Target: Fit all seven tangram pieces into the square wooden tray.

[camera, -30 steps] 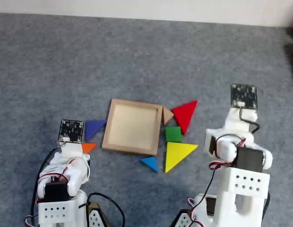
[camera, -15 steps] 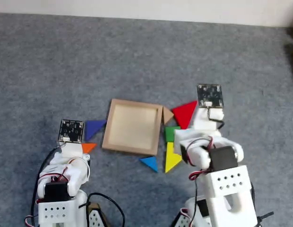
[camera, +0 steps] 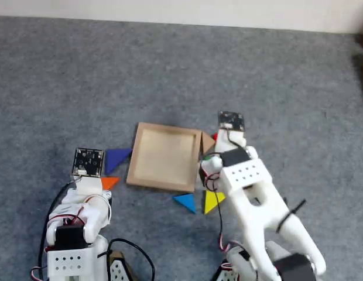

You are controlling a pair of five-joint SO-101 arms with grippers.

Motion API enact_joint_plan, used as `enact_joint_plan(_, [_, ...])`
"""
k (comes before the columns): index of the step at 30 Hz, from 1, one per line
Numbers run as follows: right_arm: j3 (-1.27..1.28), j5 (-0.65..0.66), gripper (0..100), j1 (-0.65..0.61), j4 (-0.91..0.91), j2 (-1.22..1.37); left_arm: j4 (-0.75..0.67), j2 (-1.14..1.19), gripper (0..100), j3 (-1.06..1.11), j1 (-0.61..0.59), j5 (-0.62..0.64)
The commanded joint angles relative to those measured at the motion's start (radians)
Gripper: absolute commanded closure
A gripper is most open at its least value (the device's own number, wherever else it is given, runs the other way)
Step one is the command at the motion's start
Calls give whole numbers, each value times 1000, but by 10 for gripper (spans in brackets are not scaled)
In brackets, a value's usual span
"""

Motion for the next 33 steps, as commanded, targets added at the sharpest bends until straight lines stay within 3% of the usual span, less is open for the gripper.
enact_joint_plan(1, [-41,-17,757,-15,-94,45,2,-44,995,19,8,-8])
enact_joint_plan(3, [-45,-28,757,-16,-96,73,2,-44,995,19,8,-8])
enact_joint_plan(7, [-45,-178,745,-16,-94,133,2,-44,995,19,8,-8])
enact_joint_plan(15, [-48,-293,566,-16,-111,240,2,-44,995,19,8,-8])
enact_joint_plan(27, [-38,-296,566,-10,-226,257,2,-44,995,19,8,-8])
enact_joint_plan(33, [-45,-408,566,-10,-226,257,2,-44,995,19,8,-8])
